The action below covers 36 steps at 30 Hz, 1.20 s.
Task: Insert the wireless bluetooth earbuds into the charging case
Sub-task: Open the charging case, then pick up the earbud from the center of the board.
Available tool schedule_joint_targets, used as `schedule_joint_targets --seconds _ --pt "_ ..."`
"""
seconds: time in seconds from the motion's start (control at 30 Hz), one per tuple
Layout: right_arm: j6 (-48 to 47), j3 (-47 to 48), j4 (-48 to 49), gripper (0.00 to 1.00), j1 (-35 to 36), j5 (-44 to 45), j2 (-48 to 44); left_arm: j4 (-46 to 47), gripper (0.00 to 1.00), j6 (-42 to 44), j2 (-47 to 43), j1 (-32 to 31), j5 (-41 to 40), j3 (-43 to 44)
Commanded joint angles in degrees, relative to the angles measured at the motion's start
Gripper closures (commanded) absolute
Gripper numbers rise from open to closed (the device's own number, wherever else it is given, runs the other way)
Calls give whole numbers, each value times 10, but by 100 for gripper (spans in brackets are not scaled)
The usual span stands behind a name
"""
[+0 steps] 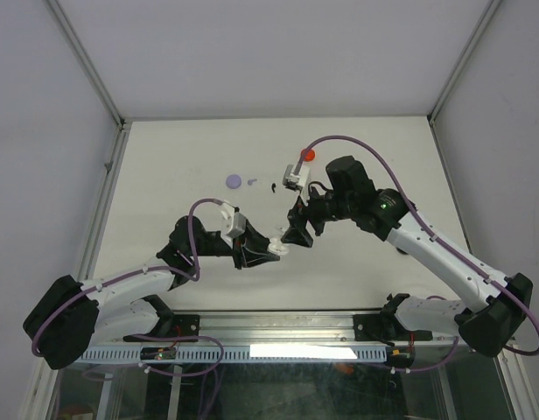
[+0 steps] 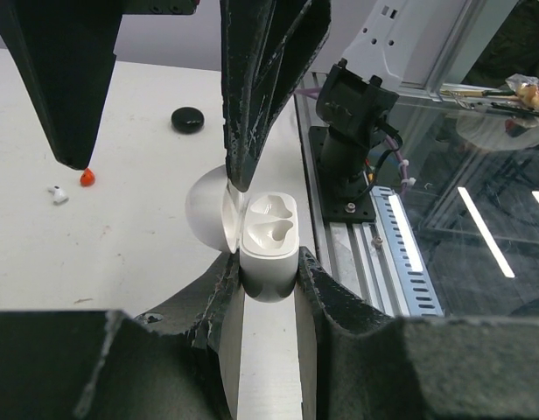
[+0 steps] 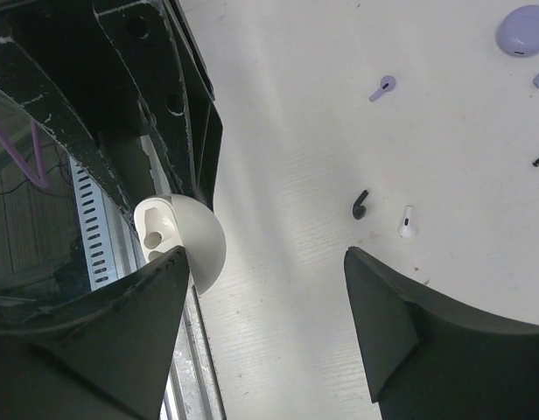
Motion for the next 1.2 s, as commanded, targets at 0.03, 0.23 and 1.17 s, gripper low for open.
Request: schedule_joint_targets --seconds 0.03,0.23,1.17 --pt "16 30 30 26 -2 0 -3 25 100 30 -20 -4 -29 -11" --pt "54 13 52 25 -2 46 -29 46 100 46 -17 -4 -120 -43" --pt "220 -22 215 33 5 279 248 102 100 113 -119 -2 -439 -175"
